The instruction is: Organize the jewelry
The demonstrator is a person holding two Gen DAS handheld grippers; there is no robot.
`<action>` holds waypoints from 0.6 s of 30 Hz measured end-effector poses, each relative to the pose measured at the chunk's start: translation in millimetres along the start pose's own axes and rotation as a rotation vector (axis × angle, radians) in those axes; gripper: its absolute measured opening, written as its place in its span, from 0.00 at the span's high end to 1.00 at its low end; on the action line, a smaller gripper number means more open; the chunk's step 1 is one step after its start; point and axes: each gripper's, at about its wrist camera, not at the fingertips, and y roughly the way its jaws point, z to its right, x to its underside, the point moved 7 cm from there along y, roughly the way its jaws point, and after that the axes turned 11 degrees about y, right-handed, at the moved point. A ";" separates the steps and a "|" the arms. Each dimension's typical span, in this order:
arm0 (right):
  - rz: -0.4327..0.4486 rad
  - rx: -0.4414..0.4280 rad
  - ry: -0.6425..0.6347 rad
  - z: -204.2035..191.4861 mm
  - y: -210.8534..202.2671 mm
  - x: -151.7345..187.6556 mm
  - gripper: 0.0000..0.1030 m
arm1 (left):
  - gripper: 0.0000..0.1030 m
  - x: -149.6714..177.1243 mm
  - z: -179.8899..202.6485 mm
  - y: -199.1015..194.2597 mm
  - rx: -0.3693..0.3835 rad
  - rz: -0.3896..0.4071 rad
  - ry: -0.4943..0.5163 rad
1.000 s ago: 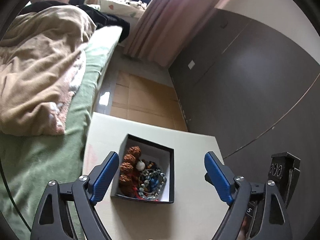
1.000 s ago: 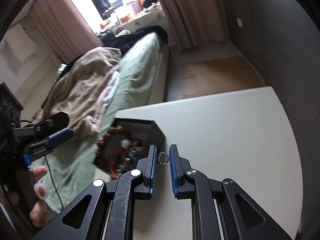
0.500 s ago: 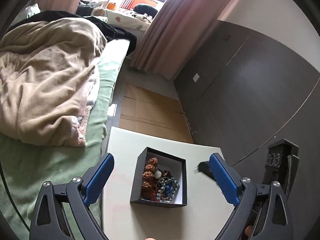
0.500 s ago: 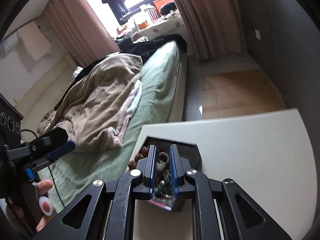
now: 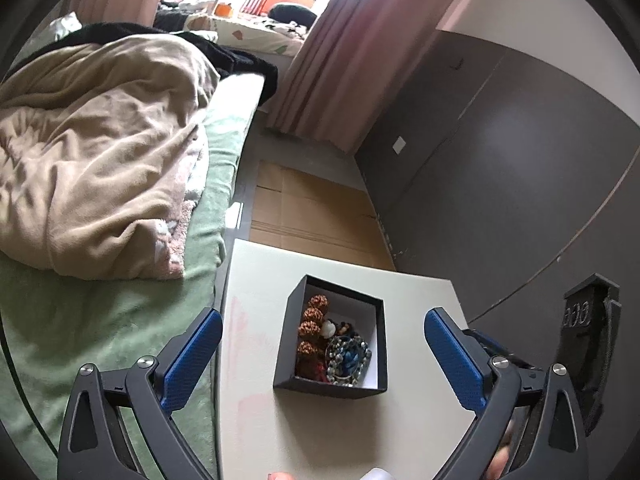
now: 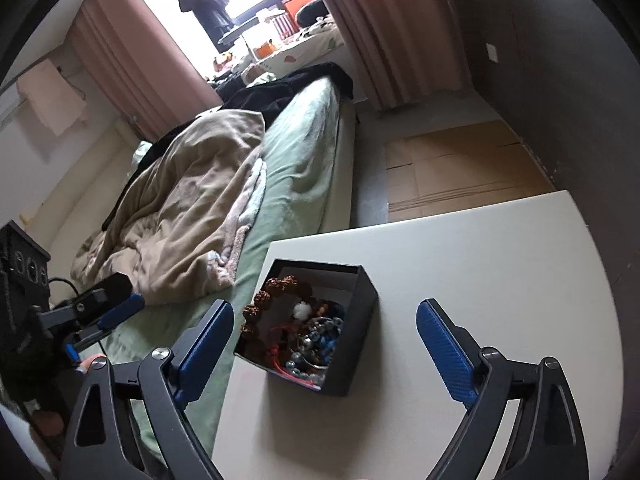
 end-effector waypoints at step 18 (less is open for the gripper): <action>0.080 0.165 0.017 41.7 -77.5 30.5 0.00 | 0.00 32.2 66.9 -15.6 -0.004 -0.012 0.218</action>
